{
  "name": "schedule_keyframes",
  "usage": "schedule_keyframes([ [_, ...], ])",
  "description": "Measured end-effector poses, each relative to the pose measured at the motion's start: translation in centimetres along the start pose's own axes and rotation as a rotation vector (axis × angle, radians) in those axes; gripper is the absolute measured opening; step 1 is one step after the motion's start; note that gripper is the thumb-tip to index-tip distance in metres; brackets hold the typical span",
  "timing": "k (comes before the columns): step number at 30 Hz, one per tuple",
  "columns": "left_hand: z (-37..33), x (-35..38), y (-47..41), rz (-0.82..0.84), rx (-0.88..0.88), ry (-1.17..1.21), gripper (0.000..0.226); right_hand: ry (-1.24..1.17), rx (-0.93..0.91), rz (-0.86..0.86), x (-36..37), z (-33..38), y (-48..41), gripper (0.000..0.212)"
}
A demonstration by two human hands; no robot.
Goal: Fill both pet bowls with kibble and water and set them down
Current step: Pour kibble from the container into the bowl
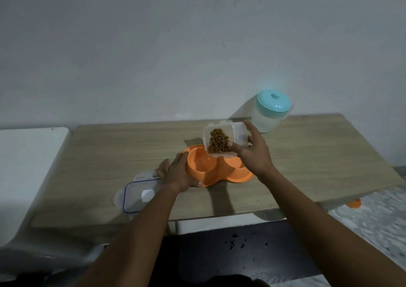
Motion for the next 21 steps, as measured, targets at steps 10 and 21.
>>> schedule_keyframes([
  [10,0.1,0.1,-0.2,-0.011,-0.033,-0.048,0.129,0.115,-0.078,-0.003,0.3,0.5,0.3,0.08],
  [21,-0.1,0.0,0.1,-0.006,-0.03,-0.035,0.126,0.176,-0.134,0.025,0.5,0.9,0.6,0.084],
])
Point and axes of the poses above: each hand's wrist, its own y-axis away from the middle knuckle, its own x-axis out of the palm, z = x × y, the point moved 3 cm from there along -y, towards the middle knuckle, and after that the axes turned 12 degrees about -x, right-handed, at the moved point
